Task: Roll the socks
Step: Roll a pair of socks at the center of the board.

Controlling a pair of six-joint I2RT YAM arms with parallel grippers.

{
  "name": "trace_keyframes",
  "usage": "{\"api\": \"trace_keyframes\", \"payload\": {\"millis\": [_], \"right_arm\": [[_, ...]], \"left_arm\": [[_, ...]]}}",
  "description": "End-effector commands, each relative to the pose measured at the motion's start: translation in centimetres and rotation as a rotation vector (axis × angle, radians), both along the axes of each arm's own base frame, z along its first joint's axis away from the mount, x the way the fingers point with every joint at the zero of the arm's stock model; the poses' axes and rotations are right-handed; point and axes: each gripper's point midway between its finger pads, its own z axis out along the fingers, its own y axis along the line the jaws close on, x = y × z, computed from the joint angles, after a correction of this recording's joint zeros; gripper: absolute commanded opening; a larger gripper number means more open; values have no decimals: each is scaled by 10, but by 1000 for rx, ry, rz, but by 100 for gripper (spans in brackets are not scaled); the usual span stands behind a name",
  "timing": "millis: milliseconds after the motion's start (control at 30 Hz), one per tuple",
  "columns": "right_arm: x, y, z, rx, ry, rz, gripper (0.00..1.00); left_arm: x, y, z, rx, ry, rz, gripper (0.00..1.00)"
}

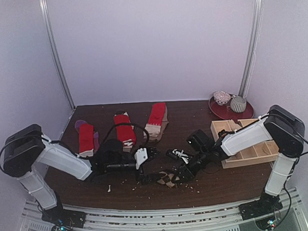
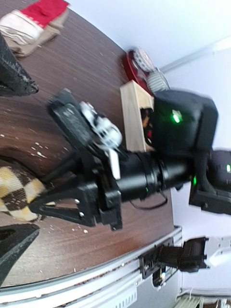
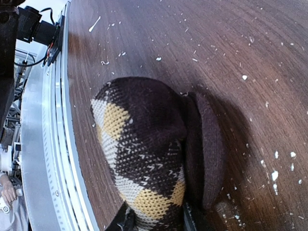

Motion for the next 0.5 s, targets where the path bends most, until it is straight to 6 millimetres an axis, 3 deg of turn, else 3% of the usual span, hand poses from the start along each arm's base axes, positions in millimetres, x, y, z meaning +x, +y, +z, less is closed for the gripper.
{"api": "trace_keyframes", "payload": {"millis": [0,200,467], "right_arm": [[-15,-40,-48,-231,97,-8,28],[-13,-40,-47,-227,107,4,28],[-13,-39,-48,-212,113,1,28]], "left_arm": [[-14,-20,-11,25,-21,-167,90],[-11,-24,-54,118,63,-170,87],[3,-23,-80,167,143,-116,66]]}}
